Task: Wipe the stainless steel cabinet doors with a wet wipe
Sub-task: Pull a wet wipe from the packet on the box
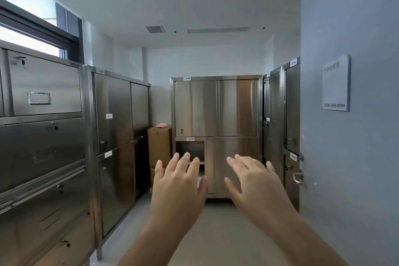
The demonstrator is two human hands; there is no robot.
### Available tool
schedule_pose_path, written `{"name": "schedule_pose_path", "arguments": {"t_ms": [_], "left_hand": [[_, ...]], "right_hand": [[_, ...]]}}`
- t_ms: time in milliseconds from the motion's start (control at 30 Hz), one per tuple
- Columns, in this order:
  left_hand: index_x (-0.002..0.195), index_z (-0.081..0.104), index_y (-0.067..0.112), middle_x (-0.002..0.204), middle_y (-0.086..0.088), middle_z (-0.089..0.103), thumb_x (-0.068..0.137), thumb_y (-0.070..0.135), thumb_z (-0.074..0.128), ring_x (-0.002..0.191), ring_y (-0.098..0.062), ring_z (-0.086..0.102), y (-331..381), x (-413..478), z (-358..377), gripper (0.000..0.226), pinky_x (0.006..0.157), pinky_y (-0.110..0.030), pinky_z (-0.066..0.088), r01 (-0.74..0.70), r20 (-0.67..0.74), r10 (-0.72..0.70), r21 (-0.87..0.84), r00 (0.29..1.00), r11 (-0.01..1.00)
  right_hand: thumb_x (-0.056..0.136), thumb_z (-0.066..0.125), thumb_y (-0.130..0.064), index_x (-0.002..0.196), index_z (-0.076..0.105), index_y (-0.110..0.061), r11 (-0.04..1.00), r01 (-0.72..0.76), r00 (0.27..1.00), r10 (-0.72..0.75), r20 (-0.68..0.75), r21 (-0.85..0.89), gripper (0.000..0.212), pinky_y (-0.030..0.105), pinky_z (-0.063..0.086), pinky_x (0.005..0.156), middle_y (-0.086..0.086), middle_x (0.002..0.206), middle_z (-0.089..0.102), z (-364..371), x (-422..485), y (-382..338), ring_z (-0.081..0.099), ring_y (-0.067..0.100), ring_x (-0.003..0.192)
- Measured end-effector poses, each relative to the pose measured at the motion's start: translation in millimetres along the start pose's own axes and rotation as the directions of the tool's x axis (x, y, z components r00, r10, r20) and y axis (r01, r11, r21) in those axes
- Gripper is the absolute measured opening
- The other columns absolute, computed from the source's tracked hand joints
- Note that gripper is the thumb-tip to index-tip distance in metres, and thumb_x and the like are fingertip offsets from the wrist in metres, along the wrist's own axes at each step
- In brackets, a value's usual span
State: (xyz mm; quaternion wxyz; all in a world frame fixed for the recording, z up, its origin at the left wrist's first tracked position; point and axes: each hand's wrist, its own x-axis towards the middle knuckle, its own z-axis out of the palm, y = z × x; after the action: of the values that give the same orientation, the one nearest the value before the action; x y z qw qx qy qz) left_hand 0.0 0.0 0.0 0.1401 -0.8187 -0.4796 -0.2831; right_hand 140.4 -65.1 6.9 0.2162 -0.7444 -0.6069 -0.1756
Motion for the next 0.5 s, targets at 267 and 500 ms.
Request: {"name": "schedule_pose_path", "arguments": {"t_ms": [267, 500], "left_hand": [[0.145, 0.026, 0.032, 0.153, 0.012, 0.022, 0.096, 0.048, 0.025, 0.142, -0.009, 0.012, -53, 6, 18, 0.051, 0.115, -0.037, 0.003, -0.003, -0.078, 0.001, -0.021, 0.997, 1.000], [0.146, 0.018, 0.035, 0.154, 0.014, 0.015, 0.096, 0.051, 0.021, 0.142, -0.006, 0.006, -58, 21, 58, 0.053, 0.115, -0.036, 0.000, -0.025, -0.026, 0.025, -0.024, 0.999, 0.999]], "right_hand": [[0.097, 0.027, -0.042, 0.146, 0.020, -0.033, 1.000, -0.003, 0.999, 0.003, -0.037, 0.021, 0.050, 0.034, 0.006, 0.115, -0.014, 0.152, 0.024, 32, 10, -27, 0.016, 0.004, 0.139], [0.097, 0.027, -0.041, 0.147, 0.018, -0.033, 0.999, 0.021, 0.999, -0.020, -0.031, 0.025, 0.051, 0.035, 0.005, 0.115, -0.014, 0.153, 0.021, 59, 34, -32, 0.013, 0.005, 0.140]]}}
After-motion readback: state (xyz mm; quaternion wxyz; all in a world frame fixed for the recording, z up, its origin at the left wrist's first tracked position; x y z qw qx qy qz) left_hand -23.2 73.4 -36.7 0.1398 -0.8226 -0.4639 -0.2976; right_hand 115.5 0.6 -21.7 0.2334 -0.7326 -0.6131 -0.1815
